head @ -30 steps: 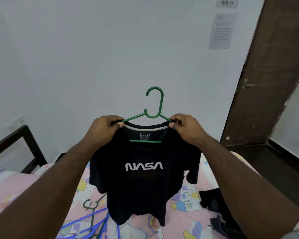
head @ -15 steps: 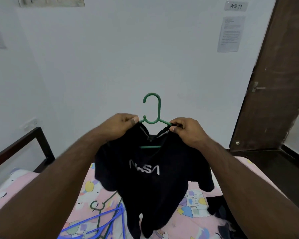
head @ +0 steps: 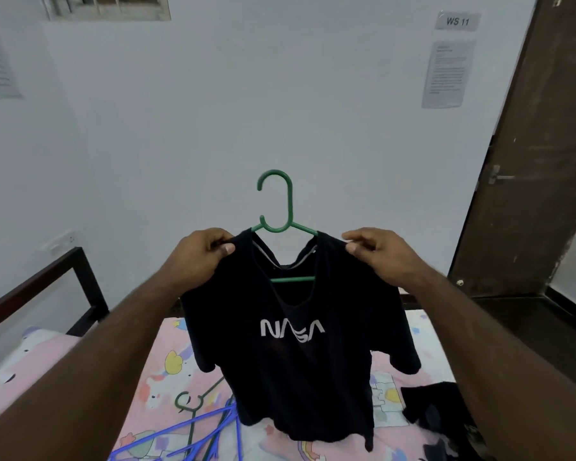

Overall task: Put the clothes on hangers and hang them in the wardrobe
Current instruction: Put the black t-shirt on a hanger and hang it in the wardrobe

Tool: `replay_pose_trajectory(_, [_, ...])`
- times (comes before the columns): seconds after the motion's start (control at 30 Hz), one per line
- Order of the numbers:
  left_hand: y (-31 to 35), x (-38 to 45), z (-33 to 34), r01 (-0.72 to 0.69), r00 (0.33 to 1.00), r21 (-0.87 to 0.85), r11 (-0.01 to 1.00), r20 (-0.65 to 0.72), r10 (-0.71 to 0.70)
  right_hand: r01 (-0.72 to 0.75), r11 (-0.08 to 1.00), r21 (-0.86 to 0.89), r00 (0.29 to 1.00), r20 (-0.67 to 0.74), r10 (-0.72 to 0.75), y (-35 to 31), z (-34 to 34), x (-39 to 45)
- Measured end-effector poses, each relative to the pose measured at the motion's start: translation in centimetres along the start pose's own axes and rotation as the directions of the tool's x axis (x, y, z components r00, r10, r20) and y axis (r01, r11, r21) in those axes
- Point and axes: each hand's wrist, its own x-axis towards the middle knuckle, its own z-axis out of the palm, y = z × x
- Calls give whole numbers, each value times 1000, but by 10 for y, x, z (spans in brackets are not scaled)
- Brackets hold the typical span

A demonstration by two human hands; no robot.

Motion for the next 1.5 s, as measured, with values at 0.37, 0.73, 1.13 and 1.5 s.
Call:
replay_pose_trajectory(0.37, [4,-14,-40,90,995,-152,984,-24,-95,-173,660,731,978,205,30,1,-2,10])
replay_pose_trajectory(0.73, [41,-21,-40,182,975,-242,953,-81,-207,-137,483,865,979,192,-66,0,-19,40])
replay_pose_trajectory(1.13, [32,-82,-47,83,914,-900,429,-103,-393,-147,348,926,966,210,-149,5,-35,74])
replay_pose_trajectory(1.5, [74,-144,-57,-124,794,-851,510,-394,-464,-222,375,900,899,338,-279,-24,-16,76])
